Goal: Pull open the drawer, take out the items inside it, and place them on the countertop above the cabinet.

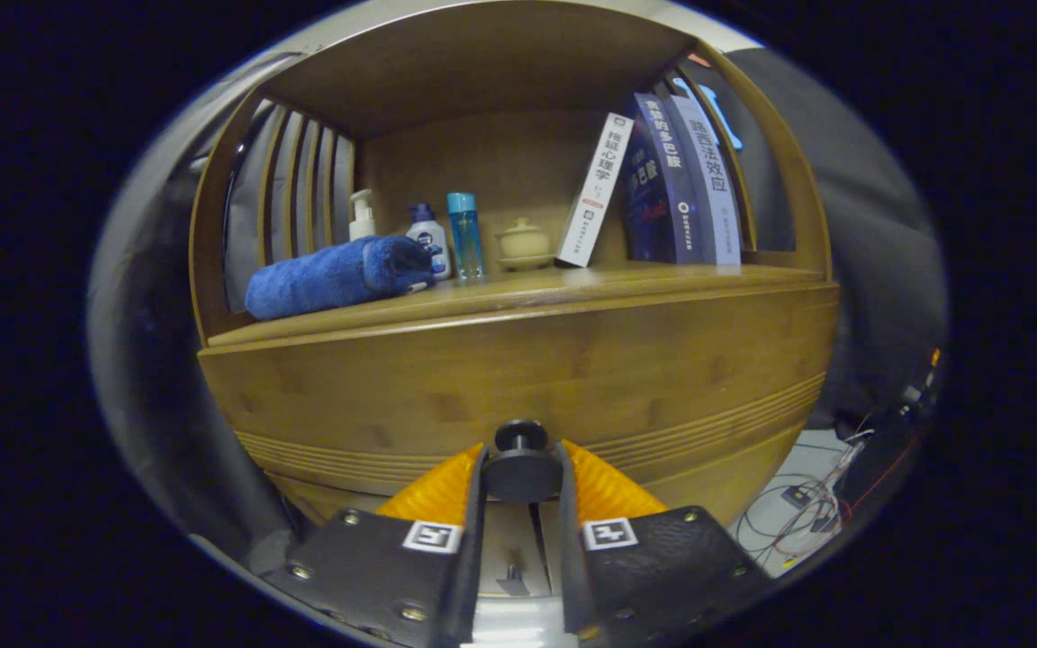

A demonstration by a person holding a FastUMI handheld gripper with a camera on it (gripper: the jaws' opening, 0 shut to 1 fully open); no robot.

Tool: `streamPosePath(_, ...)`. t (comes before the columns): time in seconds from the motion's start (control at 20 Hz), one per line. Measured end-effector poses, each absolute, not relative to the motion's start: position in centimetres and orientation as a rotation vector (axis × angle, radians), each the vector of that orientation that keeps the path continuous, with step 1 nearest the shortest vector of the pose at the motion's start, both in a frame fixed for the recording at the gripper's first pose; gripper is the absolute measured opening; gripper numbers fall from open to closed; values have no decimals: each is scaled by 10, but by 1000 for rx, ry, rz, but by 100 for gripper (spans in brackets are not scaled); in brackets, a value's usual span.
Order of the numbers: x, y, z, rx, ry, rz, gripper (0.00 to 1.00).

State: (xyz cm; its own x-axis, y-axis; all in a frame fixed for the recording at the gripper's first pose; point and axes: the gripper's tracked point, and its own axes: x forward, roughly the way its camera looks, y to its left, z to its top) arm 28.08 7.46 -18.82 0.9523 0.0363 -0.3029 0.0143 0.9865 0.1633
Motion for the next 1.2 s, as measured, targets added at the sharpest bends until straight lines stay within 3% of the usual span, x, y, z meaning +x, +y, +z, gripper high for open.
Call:
streamPosePath(0.05,282,74,-187,157,317,9,30)
streamPosePath(1.2,143,66,-189,94,432,-80,30)
